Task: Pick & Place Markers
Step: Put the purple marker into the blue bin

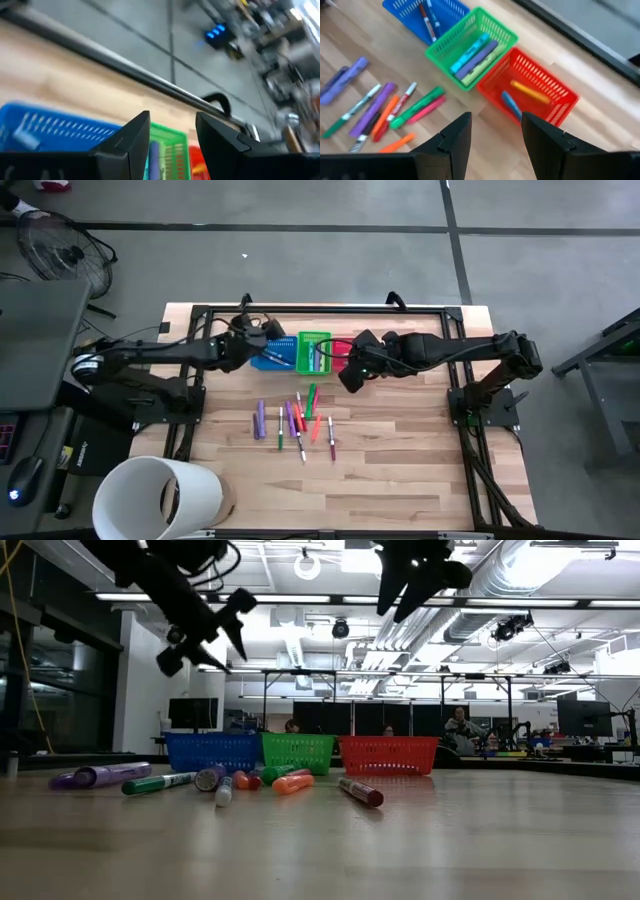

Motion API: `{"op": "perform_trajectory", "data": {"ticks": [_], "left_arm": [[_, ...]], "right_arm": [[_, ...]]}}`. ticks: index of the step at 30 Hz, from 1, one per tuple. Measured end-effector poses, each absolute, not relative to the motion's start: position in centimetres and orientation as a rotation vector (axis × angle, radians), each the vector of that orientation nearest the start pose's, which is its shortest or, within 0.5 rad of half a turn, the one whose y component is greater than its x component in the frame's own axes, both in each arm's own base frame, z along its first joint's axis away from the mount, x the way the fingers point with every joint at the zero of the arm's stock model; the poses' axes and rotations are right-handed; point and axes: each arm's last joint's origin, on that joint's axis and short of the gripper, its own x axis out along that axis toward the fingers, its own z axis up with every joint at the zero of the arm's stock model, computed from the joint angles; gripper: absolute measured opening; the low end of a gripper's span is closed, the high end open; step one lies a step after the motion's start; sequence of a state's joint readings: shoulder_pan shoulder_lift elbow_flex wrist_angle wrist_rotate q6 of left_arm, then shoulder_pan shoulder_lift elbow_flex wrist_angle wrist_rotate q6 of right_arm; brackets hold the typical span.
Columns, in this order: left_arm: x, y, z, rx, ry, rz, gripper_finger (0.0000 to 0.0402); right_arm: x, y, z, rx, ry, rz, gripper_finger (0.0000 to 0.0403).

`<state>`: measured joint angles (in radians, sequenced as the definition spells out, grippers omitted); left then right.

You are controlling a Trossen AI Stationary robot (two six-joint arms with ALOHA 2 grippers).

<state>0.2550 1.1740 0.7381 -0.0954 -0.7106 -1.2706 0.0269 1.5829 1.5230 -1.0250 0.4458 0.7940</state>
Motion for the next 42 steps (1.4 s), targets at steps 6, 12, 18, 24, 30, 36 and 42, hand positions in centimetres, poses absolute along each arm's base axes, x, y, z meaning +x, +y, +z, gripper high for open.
{"op": "perform_trajectory", "data": {"ticks": [6, 12, 18, 24, 30, 36, 42], "left_arm": [[22.5, 7.5, 28.5, -0.745, -0.093, 0.885, 0.0159], [21.8, 6.7, 31.4, -0.479, -0.099, 0.599, 0.0159], [20.8, 5.6, 32.8, -0.345, -0.088, 0.319, 0.0159], [19.7, 4.7, 33.9, -0.294, -0.099, 0.099, 0.0159], [18.5, 3.9, 34.7, -0.238, -0.114, -0.071, 0.0159], [17.9, 3.6, 34.9, -0.218, -0.108, -0.123, 0.0159], [17.5, 3.3, 34.5, -0.23, -0.051, -0.197, 0.0159]], "right_arm": [[31.5, -0.2, 32.9, 0.541, 0.852, -0.748, 0.0162], [31.5, -0.2, 32.9, 0.634, 0.837, -0.768, 0.0161], [31.7, 0.6, 32.7, 0.718, 0.823, -0.768, 0.0161], [32.3, 3.1, 32.0, 0.793, 0.832, -0.747, 0.0162], [34.2, 6.1, 29.8, 0.92, 0.857, -0.718, 0.0162], [36.7, 7.7, 26.8, 1.064, 0.863, -0.724, 0.0156], [38.8, 8.4, 24.1, 1.152, 0.87, -0.712, 0.0145]]}}
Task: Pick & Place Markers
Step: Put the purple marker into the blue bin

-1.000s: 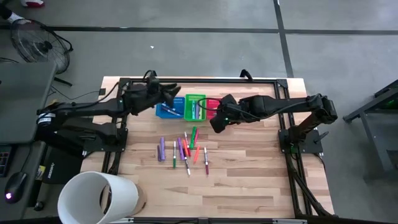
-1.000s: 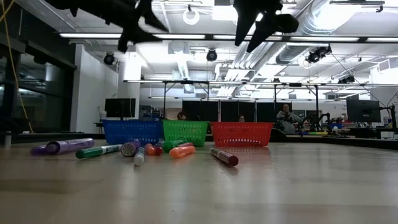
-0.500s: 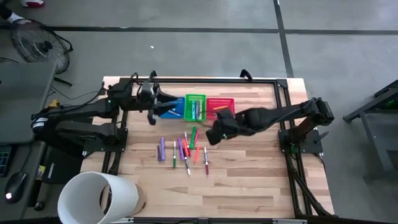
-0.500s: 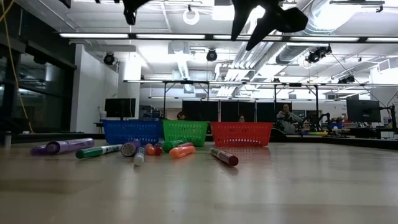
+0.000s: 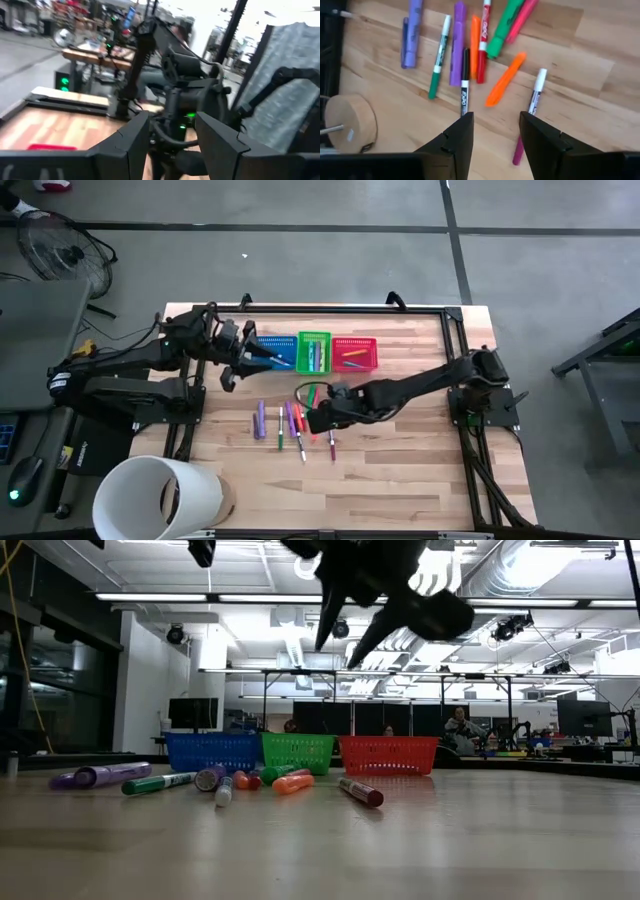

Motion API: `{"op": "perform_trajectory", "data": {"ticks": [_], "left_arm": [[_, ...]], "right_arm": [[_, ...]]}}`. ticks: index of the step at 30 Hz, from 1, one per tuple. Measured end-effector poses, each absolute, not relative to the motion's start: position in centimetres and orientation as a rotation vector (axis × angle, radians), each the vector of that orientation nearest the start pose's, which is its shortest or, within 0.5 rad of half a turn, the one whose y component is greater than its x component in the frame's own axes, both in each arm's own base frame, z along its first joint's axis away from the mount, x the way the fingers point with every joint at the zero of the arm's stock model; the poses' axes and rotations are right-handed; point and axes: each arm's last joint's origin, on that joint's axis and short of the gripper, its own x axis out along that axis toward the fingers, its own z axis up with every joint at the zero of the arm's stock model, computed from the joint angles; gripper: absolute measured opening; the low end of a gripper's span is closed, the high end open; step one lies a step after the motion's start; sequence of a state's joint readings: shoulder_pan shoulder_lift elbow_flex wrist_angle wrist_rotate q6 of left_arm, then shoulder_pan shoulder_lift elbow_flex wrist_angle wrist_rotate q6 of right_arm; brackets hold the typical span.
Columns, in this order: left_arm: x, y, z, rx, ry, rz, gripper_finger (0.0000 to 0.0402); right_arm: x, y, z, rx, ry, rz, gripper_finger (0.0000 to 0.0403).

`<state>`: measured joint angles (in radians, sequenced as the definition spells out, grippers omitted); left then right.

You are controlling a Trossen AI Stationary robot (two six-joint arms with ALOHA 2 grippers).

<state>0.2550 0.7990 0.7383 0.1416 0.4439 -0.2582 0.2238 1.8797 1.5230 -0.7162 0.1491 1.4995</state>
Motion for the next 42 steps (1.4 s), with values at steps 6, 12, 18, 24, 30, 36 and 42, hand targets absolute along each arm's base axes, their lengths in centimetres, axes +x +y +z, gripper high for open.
{"op": "perform_trajectory", "data": {"ticks": [6, 12, 18, 24, 30, 36, 42], "left_arm": [[17.5, 3.1, 34.4, -0.24, -0.022, -0.273, 0.0159], [17.4, 3.0, 34.3, -0.239, -0.017, -0.313, 0.0159], [17.4, 3.0, 34.4, -0.239, -0.017, -0.313, 0.0159], [17.4, 2.9, 34.4, -0.239, -0.016, -0.319, 0.0159], [17.4, 2.9, 34.4, -0.239, -0.015, -0.325, 0.0159], [17.4, 2.9, 34.4, -0.256, -0.012, -0.328, 0.0159], [17.4, 2.8, 34.4, -0.264, -0.004, -0.371, 0.0159]], "right_arm": [[39.3, 8.6, 22.9, 1.204, 0.882, -0.754, 0.0129], [39.8, 8.7, 23.3, 1.201, 0.841, -0.704, 0.0116], [40.3, 8.7, 25.1, 1.139, 0.778, -0.676, 0.0107], [40.9, 8.7, 26.0, 1.097, 0.802, -0.686, 0.0099], [43.0, 9.2, 27.4, 1.05, 0.838, -0.69, 0.0094], [44.0, 9.3, 25.7, 1.046, 1.081, -0.837, 0.0093], [44.0, 9.8, 22.7, 1.031, 1.254, -0.895, 0.0096]]}}
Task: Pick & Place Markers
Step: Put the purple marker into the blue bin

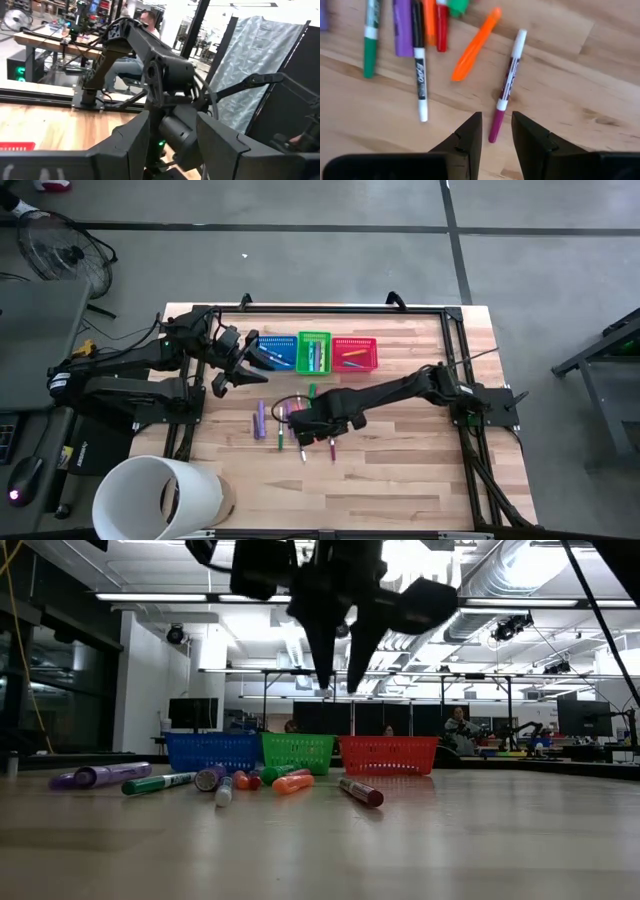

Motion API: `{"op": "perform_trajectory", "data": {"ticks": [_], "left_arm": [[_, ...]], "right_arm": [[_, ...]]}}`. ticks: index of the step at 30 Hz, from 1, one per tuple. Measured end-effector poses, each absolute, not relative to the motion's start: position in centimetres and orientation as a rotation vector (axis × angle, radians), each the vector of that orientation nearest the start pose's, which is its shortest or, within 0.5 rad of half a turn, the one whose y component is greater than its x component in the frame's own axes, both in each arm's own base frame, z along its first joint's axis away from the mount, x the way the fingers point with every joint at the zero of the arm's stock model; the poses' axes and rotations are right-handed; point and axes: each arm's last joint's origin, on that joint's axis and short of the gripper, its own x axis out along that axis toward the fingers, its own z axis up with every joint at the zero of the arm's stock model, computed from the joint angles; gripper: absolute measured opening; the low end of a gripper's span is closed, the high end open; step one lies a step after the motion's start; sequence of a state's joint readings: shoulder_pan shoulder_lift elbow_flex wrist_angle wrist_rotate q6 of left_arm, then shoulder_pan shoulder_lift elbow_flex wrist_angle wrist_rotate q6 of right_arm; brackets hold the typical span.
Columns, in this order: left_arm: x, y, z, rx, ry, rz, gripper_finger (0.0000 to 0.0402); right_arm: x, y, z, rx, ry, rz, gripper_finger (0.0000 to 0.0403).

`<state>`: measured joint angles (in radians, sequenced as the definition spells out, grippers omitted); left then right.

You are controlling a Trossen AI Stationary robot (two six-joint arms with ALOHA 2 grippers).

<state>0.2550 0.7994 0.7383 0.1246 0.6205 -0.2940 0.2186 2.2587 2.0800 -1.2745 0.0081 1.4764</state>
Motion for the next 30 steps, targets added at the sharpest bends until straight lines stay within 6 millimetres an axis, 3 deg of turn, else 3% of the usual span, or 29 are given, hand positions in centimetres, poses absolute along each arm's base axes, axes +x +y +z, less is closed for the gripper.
{"op": "perform_trajectory", "data": {"ticks": [13, 23, 30], "left_arm": [[17.4, 2.8, 34.3, -0.274, -0.001, -0.373, 0.0159], [17.4, 2.8, 34.3, -0.275, 0.0, -0.373, 0.0159], [17.4, 2.8, 34.1, -0.286, 0.024, -0.369, 0.0159]], "right_arm": [[43.6, 10.0, 18.4, 1.038, 1.293, -0.899, 0.0175], [43.0, 10.2, 14.8, 1.122, 1.313, -0.896, 0.0172], [42.2, 11.1, 13.7, 1.117, 1.303, -0.91, 0.0166]]}}
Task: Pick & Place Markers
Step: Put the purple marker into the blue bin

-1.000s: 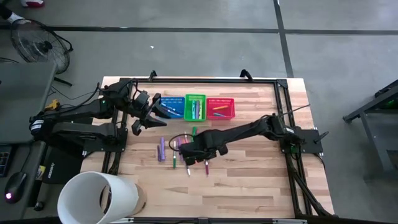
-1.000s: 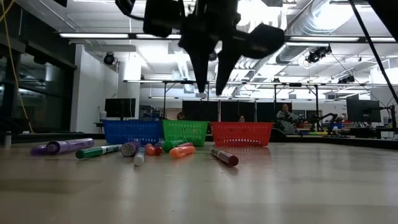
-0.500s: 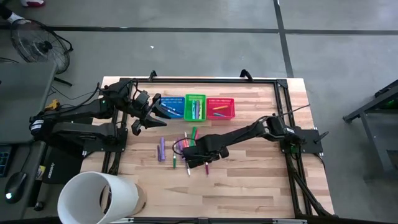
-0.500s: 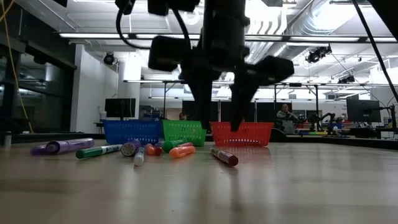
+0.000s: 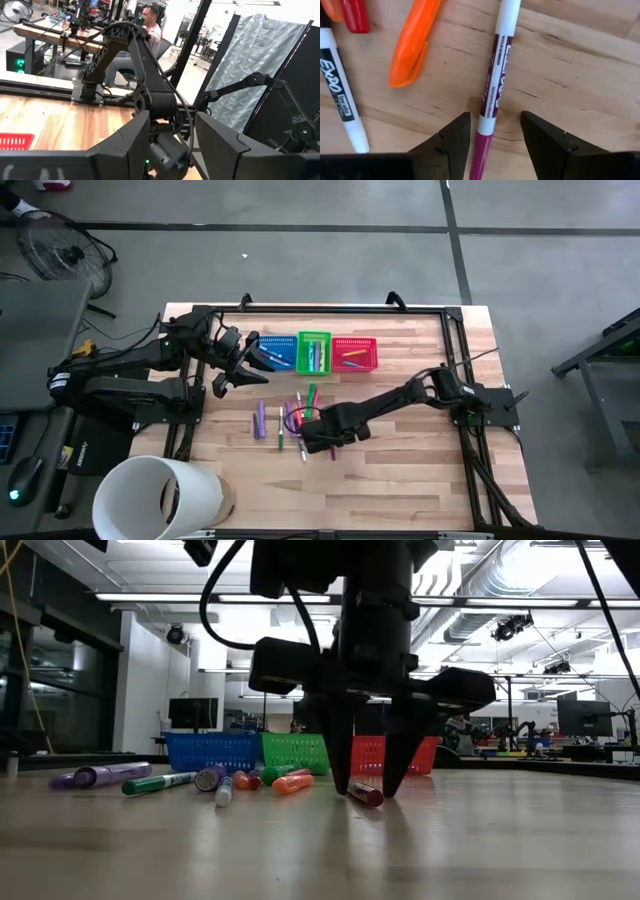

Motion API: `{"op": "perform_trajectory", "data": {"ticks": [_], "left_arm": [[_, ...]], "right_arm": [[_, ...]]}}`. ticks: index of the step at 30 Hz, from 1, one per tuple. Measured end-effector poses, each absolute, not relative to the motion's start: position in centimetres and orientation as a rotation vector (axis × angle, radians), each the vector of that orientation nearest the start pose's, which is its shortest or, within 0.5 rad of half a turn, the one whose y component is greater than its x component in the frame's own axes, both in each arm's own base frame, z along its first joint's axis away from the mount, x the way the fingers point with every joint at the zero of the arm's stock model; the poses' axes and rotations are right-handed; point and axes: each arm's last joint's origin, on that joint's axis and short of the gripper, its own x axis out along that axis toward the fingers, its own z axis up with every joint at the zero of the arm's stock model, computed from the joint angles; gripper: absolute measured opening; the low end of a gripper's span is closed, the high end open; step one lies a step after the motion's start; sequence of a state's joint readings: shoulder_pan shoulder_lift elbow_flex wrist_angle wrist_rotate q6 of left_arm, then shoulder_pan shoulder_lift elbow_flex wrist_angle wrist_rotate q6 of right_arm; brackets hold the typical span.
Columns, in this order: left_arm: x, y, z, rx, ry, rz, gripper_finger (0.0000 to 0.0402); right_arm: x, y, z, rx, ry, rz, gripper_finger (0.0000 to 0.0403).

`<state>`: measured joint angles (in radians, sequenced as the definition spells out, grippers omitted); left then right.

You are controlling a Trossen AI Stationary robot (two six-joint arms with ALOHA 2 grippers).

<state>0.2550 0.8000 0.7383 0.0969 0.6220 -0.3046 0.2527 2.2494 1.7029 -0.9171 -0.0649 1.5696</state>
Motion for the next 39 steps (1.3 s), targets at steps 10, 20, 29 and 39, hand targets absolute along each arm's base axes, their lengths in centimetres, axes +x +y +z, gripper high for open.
{"op": "perform_trajectory", "data": {"ticks": [10, 20, 29, 39], "left_arm": [[17.4, 2.8, 34.1, -0.287, 0.026, -0.365, 0.0159], [17.4, 2.8, 34.1, -0.287, 0.026, -0.364, 0.0159], [17.4, 2.8, 34.1, -0.301, 0.028, -0.36, 0.0159], [17.4, 2.8, 34.2, -0.297, 0.014, -0.356, 0.0159]], "right_arm": [[41.6, 11.6, 13.4, 1.053, 1.363, -0.895, 0.0081], [40.9, 11.5, 13.3, 0.925, 1.479, -0.813, 0.0021], [40.2, 11.4, 15.7, 0.738, 1.586, -0.775, 0.0021], [40.8, 8.8, 23.5, 0.42, 1.529, -0.64, 0.0021]]}}
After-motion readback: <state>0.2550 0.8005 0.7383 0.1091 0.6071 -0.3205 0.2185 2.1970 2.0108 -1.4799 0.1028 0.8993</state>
